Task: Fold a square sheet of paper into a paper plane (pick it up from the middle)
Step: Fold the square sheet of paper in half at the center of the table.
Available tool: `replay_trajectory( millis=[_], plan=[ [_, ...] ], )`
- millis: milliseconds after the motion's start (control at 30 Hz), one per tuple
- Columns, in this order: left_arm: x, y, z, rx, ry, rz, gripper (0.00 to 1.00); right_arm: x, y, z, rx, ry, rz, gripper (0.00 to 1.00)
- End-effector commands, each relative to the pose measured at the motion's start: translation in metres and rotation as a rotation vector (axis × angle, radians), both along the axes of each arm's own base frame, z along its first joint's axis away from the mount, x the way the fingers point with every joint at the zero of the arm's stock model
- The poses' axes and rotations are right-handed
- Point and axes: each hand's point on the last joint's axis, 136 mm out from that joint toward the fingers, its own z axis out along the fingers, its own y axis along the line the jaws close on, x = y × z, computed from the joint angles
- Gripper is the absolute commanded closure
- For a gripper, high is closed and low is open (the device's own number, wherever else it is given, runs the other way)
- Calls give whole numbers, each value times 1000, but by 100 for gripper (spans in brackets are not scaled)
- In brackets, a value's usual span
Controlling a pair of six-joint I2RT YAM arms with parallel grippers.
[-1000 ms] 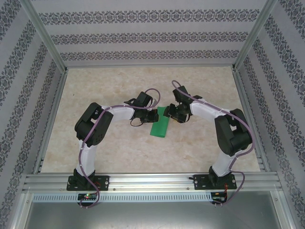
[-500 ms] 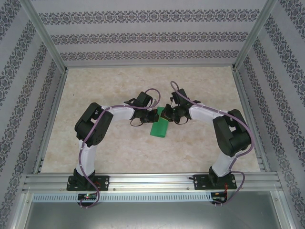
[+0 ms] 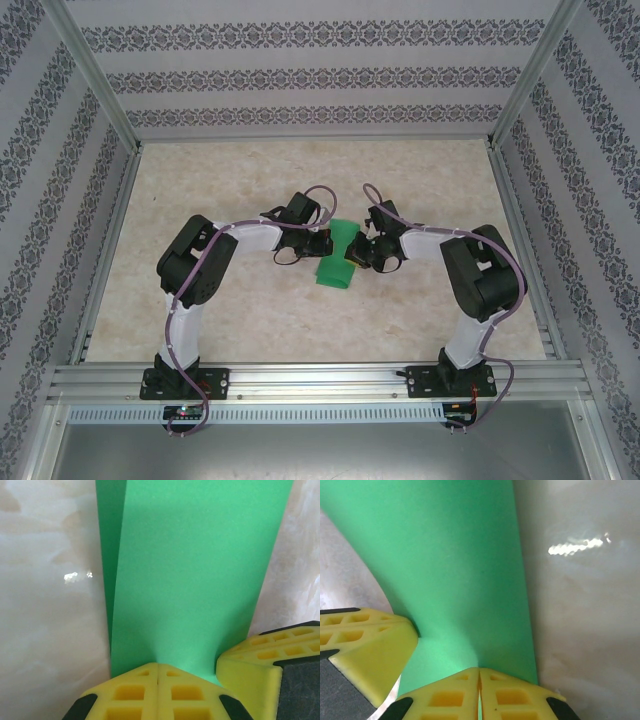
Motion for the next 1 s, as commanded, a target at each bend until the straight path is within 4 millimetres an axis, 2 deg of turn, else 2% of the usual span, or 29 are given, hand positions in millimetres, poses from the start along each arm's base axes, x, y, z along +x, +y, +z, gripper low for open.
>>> replay_trajectory(
  millis=[0,100,267,333,467,633,767,867,967],
  plan=[
    [-18,5,-30,65,66,-30,100,-11,-11,-18,-38,17,14,89],
    [-19,4,-30,63,65,-34,100,-6,-8,-6,9,-5,22,88],
    [-21,5,-31,65,69,-34,100,2,9,41,129,-116,62,86],
    [-21,5,-32,62,72,-31,100,-1,10,46,146,-124,68,86],
    [-21,4,-32,62,71,-34,100,-14,9,31,163,-82,56,87],
    [-21,2,-31,56,68,-38,100,-24,7,1,157,-23,53,90],
    [-21,3,-31,61,69,-42,100,-33,-2,-16,107,9,36,91],
    [-23,3,-33,62,73,-42,100,-33,-5,-9,99,-11,36,91],
    [-22,3,-32,59,74,-44,100,-31,0,10,124,-48,55,90]
  ],
)
